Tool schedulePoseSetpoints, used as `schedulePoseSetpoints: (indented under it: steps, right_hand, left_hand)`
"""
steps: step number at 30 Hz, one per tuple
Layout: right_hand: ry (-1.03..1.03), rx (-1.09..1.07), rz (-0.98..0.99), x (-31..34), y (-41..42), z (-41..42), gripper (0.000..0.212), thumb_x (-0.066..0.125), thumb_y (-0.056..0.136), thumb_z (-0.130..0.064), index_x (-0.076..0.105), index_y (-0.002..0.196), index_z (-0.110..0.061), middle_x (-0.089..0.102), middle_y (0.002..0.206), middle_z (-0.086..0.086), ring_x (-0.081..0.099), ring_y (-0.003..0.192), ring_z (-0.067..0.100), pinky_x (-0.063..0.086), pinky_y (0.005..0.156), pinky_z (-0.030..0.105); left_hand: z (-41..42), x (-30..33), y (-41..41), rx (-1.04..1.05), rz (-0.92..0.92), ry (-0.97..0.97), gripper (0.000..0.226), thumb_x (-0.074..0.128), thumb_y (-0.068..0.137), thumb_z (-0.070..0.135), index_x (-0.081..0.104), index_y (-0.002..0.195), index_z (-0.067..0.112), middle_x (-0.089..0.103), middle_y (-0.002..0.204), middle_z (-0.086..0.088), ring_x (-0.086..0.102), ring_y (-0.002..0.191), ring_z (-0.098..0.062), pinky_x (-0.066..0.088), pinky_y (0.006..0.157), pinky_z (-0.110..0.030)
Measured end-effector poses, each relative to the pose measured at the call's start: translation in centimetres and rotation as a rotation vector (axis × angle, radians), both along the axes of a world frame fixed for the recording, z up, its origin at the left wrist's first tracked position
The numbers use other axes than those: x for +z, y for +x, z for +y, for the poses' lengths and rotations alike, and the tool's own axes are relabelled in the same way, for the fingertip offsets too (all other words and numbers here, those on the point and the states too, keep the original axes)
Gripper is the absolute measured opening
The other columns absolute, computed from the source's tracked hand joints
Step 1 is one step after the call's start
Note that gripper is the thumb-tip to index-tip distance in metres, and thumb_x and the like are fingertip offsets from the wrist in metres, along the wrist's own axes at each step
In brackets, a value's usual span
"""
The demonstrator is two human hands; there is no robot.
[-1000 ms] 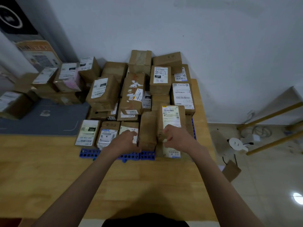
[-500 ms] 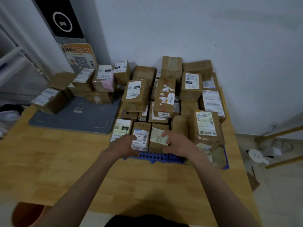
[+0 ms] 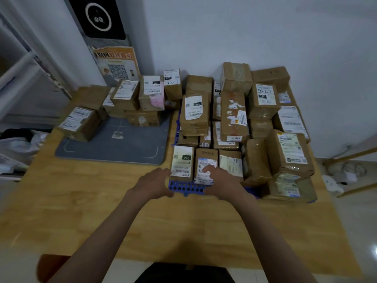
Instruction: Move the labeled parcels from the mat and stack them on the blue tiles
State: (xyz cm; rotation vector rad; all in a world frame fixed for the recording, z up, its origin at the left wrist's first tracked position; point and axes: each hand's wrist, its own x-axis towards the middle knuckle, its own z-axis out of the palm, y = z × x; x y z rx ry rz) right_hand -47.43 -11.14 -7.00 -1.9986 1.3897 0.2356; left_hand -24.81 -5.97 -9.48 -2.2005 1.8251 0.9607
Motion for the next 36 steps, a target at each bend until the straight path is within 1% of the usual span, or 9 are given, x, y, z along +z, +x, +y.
schedulePoseSetpoints:
  steps: [3,8,14,17,21,24,28,32,36]
  right_hand:
    - [-0.024,0.031,-0.005,0.3,1.2,0.2,0.063,0.067,0.087,-0.026,0.037,0.141,-0.027,0.047,0.131,0.008,0.055,0.111,0.026,0.055,0.076,0.042]
    - [-0.026,0.051,-0.066,1.0,2.0,-0.8,0.068,0.068,0.087,-0.023,0.034,0.145,-0.028,0.044,0.139,0.005,0.054,0.119,0.023,0.05,0.092,0.041]
    - [-0.03,0.096,-0.134,0.3,3.8,-1.3,0.07,0.07,0.085,-0.028,0.034,0.145,-0.029,0.044,0.141,0.003,0.049,0.124,0.021,0.047,0.096,0.038]
    - [-0.01,0.146,-0.167,-0.2,5.4,-1.2,0.068,0.069,0.086,-0.027,0.035,0.144,-0.027,0.044,0.141,0.003,0.047,0.124,0.021,0.045,0.097,0.037]
    - [0.008,0.169,-0.19,-0.3,7.2,-0.9,0.065,0.069,0.086,-0.025,0.037,0.142,-0.028,0.048,0.131,0.004,0.05,0.118,0.021,0.047,0.094,0.037]
    - [0.008,0.192,-0.196,-0.2,8.3,-1.2,0.066,0.07,0.084,-0.026,0.037,0.141,-0.028,0.048,0.123,0.001,0.049,0.113,0.019,0.045,0.086,0.032]
    - [0.03,0.16,-0.186,-0.4,9.8,-2.5,0.069,0.071,0.084,-0.026,0.037,0.143,-0.029,0.05,0.126,0.003,0.048,0.119,0.019,0.046,0.094,0.035]
    - [0.028,0.14,-0.167,-0.5,12.2,-4.0,0.071,0.071,0.083,-0.026,0.036,0.145,-0.027,0.049,0.134,0.003,0.053,0.117,0.018,0.046,0.089,0.032]
    - [0.046,0.089,-0.17,-0.8,14.8,-5.6,0.072,0.071,0.081,-0.023,0.036,0.145,-0.027,0.045,0.141,0.002,0.048,0.126,0.018,0.046,0.098,0.038]
  left_hand:
    - [0.3,0.5,1.2,0.025,-0.004,-0.004,0.081,0.078,0.072,0.048,0.039,0.141,0.033,0.048,0.137,0.004,0.05,0.122,-0.016,0.045,0.091,-0.034]
    - [0.5,2.0,2.4,0.097,0.0,-0.053,0.086,0.079,0.072,0.047,0.036,0.146,0.032,0.042,0.147,0.004,0.044,0.13,-0.016,0.042,0.101,-0.035]
    - [2.0,3.2,4.1,0.16,-0.03,-0.076,0.083,0.079,0.073,0.047,0.038,0.145,0.033,0.042,0.146,0.005,0.045,0.129,-0.016,0.043,0.097,-0.033]
    - [3.3,3.3,5.1,0.181,-0.054,-0.05,0.082,0.077,0.075,0.047,0.036,0.144,0.033,0.041,0.145,0.003,0.047,0.127,-0.019,0.044,0.096,-0.034]
    - [4.4,3.4,6.4,0.209,-0.065,-0.027,0.081,0.076,0.076,0.048,0.036,0.144,0.033,0.043,0.141,0.004,0.051,0.12,-0.02,0.047,0.095,-0.037]
    - [4.5,3.2,7.6,0.236,-0.06,-0.041,0.08,0.077,0.075,0.048,0.037,0.143,0.033,0.045,0.138,0.004,0.052,0.118,-0.019,0.047,0.094,-0.037]
    - [3.3,2.4,9.1,0.247,-0.036,-0.052,0.08,0.077,0.074,0.049,0.038,0.142,0.035,0.046,0.137,0.005,0.053,0.116,-0.019,0.048,0.092,-0.036]
    - [1.5,1.5,11.2,0.227,0.001,-0.035,0.08,0.077,0.074,0.049,0.038,0.142,0.035,0.044,0.141,0.005,0.05,0.121,-0.018,0.045,0.094,-0.034]
    - [-1.0,0.9,14.0,0.191,0.042,-0.03,0.082,0.077,0.074,0.05,0.038,0.144,0.033,0.043,0.144,0.005,0.05,0.123,-0.017,0.045,0.095,-0.034]
